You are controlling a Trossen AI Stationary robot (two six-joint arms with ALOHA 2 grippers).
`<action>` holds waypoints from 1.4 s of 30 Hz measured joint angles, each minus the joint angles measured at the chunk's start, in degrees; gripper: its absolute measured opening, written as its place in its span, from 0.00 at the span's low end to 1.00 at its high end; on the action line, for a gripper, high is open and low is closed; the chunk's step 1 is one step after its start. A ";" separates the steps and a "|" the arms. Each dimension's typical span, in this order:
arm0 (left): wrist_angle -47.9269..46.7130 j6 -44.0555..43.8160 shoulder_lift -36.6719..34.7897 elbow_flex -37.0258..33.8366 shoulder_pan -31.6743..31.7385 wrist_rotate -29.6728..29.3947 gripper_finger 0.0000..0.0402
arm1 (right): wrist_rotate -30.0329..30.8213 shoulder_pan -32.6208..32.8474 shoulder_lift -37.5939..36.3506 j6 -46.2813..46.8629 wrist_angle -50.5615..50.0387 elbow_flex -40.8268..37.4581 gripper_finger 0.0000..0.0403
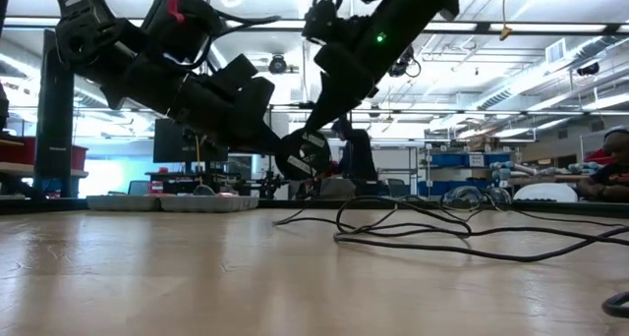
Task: Coil cords
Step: Coil the black wire on the black spool
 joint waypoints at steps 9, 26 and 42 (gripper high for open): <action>0.54 -0.10 0.02 -0.11 0.11 1.18 0.00 | -7.73 -0.82 -1.36 1.44 1.08 0.04 0.00; 7.63 -2.05 0.02 -0.11 0.02 3.06 0.00 | 8.76 3.49 -1.61 16.46 4.35 -13.61 0.00; 18.11 -8.57 0.00 -0.09 2.38 1.94 0.00 | 3.90 3.41 1.33 11.54 40.04 -21.68 0.00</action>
